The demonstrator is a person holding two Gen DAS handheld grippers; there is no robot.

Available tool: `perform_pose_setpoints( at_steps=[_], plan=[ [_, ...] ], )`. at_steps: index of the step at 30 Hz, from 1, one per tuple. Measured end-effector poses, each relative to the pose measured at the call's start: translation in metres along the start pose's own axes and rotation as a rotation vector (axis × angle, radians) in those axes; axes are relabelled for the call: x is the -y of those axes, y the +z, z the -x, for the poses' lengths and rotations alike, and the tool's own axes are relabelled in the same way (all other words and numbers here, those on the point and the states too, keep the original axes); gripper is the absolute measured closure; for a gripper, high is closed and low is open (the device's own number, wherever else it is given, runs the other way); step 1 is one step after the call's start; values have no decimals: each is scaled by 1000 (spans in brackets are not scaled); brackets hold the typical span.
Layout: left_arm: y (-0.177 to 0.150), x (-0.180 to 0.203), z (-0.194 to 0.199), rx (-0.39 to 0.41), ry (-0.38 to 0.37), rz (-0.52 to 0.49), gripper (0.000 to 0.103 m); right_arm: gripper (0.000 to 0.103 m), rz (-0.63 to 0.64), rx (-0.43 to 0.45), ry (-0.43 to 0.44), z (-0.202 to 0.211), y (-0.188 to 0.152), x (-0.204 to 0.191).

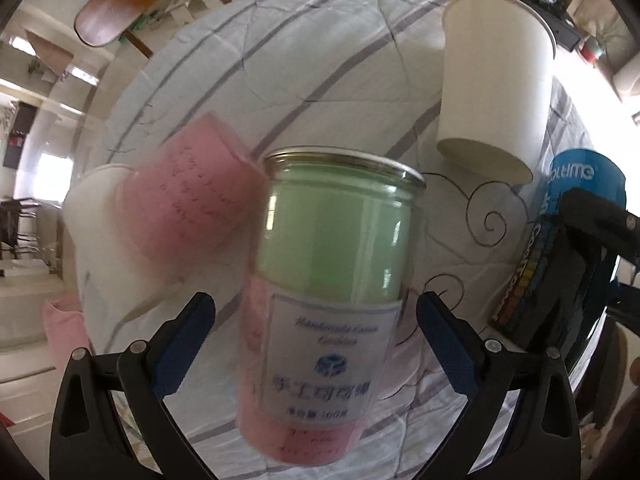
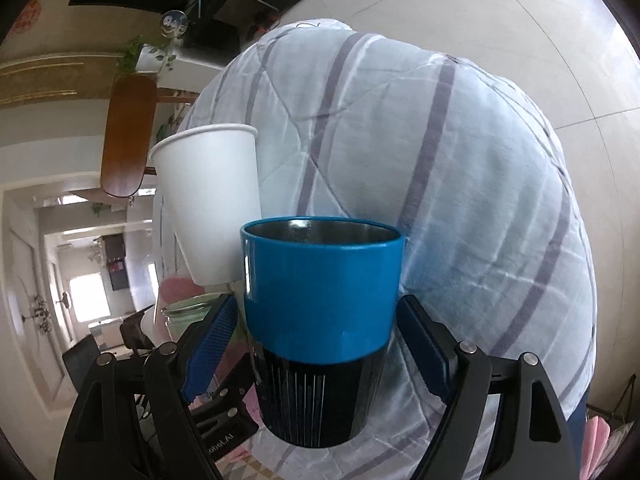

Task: Flip cup upright
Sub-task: 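Grasp the blue-black tumbler with the right tool while the left tool grasps the pink-green jar, then lift and rotate the tumbler upright with the right tool while the left tool rotates the jar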

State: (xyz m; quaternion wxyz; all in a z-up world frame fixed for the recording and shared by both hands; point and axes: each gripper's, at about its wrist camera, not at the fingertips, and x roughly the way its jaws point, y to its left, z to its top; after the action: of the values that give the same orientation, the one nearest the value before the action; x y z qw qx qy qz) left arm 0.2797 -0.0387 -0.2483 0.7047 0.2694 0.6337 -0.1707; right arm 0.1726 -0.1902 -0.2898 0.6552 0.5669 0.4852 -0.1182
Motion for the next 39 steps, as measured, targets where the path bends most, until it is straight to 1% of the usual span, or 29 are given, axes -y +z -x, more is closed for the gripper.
perform_pose_setpoints(
  at_steps=[1, 2, 4, 8, 12, 14, 16, 18, 19, 21, 23, 24, 26, 28, 31, 34, 36, 38, 39],
  plan=[
    [0, 1, -2, -1, -5, 4, 13, 25, 9, -3, 3, -1, 1, 0],
    [1, 1, -3, -2, -5, 8, 24, 31, 19, -6, 3, -1, 1, 0],
    [1, 2, -4, 15, -15, 23, 28, 34, 39, -13, 20, 2, 4, 3],
    [-9, -8, 9, 93, -66, 76, 28, 34, 89, -23, 48, 9, 3, 8],
    [-33, -16, 31, 235, -67, 131, 28, 34, 196, -8, 55, 16, -4, 1],
    [-45, -17, 40, 294, -69, 170, 29, 34, 273, -2, 52, 18, -7, -7],
    [-58, -23, 48, 346, -61, 217, 29, 34, 356, 8, 46, 20, -12, -14],
    [-76, -20, 57, 400, -43, 265, 29, 34, 456, 13, 38, 23, -19, -23],
    [-82, -28, 57, 418, -36, 281, 29, 34, 482, 15, 38, 24, -21, -25],
    [-97, -30, 60, 457, -13, 316, 29, 34, 564, 18, 43, 26, -28, -31],
    [-109, -35, 61, 490, 14, 352, 30, 34, 678, 33, 32, 27, -38, -38],
    [-113, -34, 58, 504, 23, 369, 30, 34, 722, 42, 26, 28, -43, -41],
    [-119, -35, 53, 522, 31, 409, 30, 34, 850, 66, 12, 29, -59, -50],
    [-128, -37, 48, 530, 32, 454, 30, 34, 990, 131, -15, 33, -76, -57],
    [-139, -35, 44, 551, 35, 495, 30, 34, 1134, 219, -37, 35, -91, -62],
    [-144, -33, 42, 568, 48, 509, 30, 34, 1265, 275, -49, 32, -108, -58],
    [-145, -32, 41, 568, 53, 520, 29, 34, 1332, 294, -55, 31, -117, -55],
    [-148, -31, 42, 565, 45, 526, 22, 34, 1383, 310, -47, 33, -128, -52],
    [-151, -31, 43, 568, 57, 533, 20, 34, 1401, 307, -45, 34, -132, -49]
  ],
)
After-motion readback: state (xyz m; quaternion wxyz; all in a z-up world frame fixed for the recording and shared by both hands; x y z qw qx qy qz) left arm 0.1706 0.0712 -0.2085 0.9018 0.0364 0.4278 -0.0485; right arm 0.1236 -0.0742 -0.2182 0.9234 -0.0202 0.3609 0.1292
